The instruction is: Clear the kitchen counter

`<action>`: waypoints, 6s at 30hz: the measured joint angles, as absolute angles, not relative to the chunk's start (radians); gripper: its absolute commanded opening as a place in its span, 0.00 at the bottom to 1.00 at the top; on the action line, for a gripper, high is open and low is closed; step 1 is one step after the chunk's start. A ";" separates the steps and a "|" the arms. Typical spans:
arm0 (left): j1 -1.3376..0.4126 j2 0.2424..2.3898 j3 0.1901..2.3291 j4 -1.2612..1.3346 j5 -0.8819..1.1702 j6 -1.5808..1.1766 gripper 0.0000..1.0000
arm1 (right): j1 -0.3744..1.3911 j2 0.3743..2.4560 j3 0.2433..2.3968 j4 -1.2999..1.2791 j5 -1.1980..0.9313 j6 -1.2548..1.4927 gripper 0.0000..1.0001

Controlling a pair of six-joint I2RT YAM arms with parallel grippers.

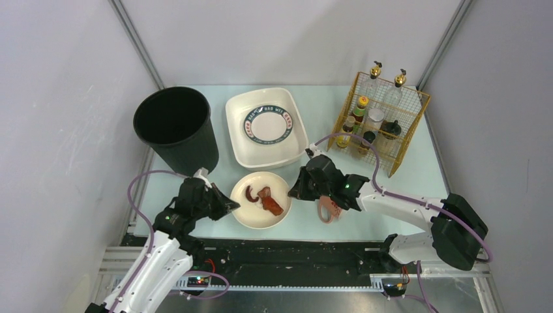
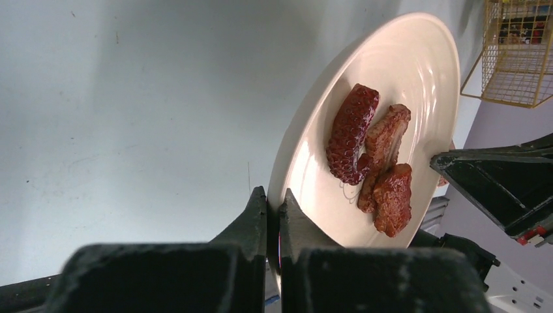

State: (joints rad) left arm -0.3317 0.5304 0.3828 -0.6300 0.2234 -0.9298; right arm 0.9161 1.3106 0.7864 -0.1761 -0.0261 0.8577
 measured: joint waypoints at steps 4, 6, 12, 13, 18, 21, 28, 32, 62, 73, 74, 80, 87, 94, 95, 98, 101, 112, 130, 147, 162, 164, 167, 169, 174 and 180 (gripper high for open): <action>-0.331 0.513 0.383 -0.628 0.237 -0.926 0.00 | 0.913 1.311 0.786 -0.176 -0.027 0.852 0.00; -0.331 0.498 0.383 -0.624 0.240 -0.925 0.00 | 0.912 1.311 0.786 -0.176 -0.027 0.849 0.00; -0.331 0.457 0.385 -0.614 0.250 -0.925 0.00 | 0.907 1.282 0.786 -0.188 -0.027 0.833 0.02; -0.331 0.458 0.389 -0.613 0.255 -0.925 0.00 | 0.906 1.269 0.786 -0.194 -0.027 0.832 0.05; -0.331 0.482 0.452 -0.603 0.281 -0.928 0.00 | 0.876 1.185 0.786 -0.213 -0.044 0.828 0.28; -0.332 0.508 0.501 -0.585 0.300 -0.936 0.00 | 0.850 1.119 0.786 -0.217 -0.067 0.820 0.40; -0.339 0.572 0.620 -0.552 0.351 -0.943 0.00 | 0.779 0.971 0.788 -0.267 -0.090 0.806 0.53; -0.348 0.638 0.711 -0.548 0.382 -0.939 0.00 | 0.750 0.898 0.788 -0.297 -0.092 0.801 0.54; -0.118 1.061 1.223 -0.524 0.406 -0.906 0.00 | 0.697 0.599 0.799 -0.684 0.037 0.742 0.58; 0.092 1.124 1.327 -0.568 0.411 -0.851 0.00 | 0.697 0.616 0.781 -0.675 0.002 0.739 0.57; 0.112 1.127 1.332 -0.571 0.410 -0.845 0.00 | 0.697 0.617 0.781 -0.675 -0.001 0.739 0.57; 0.231 1.131 1.336 -0.591 0.378 -0.803 0.00 | 0.697 0.617 0.778 -0.675 -0.009 0.739 0.57; 0.385 1.114 1.336 -0.604 0.320 -0.764 0.00 | 0.697 0.634 0.772 -0.675 -0.017 0.740 0.56; 0.504 1.053 1.328 -0.611 0.224 -0.731 0.00 | 0.697 0.656 0.772 -0.666 -0.030 0.740 0.56; 0.510 1.042 1.324 -0.611 0.194 -0.722 0.00 | 0.697 0.659 0.772 -0.665 -0.033 0.740 0.56; 0.513 1.008 1.311 -0.616 0.109 -0.687 0.00 | 0.699 0.668 0.770 -0.660 -0.035 0.740 0.56; 0.513 0.986 1.296 -0.617 0.028 -0.651 0.00 | 0.702 0.669 0.763 -0.655 -0.036 0.741 0.56; 0.380 0.999 1.264 -0.625 -0.276 -0.483 0.00 | 0.719 0.708 0.740 -0.614 -0.063 0.751 0.55; -0.100 1.081 1.313 -0.554 -0.861 -0.078 0.00 | 0.772 0.730 0.720 -0.580 -0.065 0.768 0.55; -0.443 1.250 1.234 0.215 -1.301 0.839 0.00 | 0.796 0.733 0.693 -0.555 -0.061 0.782 0.55; -0.496 1.186 1.389 0.059 -1.279 0.719 0.00 | 0.798 0.715 0.684 -0.545 -0.061 0.786 0.55; -0.499 1.149 1.421 -0.030 -1.235 0.628 0.00 | 0.799 0.715 0.683 -0.543 -0.061 0.786 0.55; -0.500 1.082 1.443 -0.148 -1.155 0.504 0.00 | 0.803 0.714 0.679 -0.543 -0.061 0.786 0.55; -0.500 1.051 1.452 -0.205 -1.094 0.434 0.00 | 0.804 0.714 0.677 -0.543 -0.061 0.786 0.55; -0.500 0.995 1.451 -0.312 -0.854 0.243 0.00 | 0.809 0.712 0.673 -0.543 -0.060 0.793 0.55; -0.500 0.993 1.433 -0.363 -0.566 0.005 0.00 | 0.820 0.710 0.673 -0.543 -0.060 0.797 0.55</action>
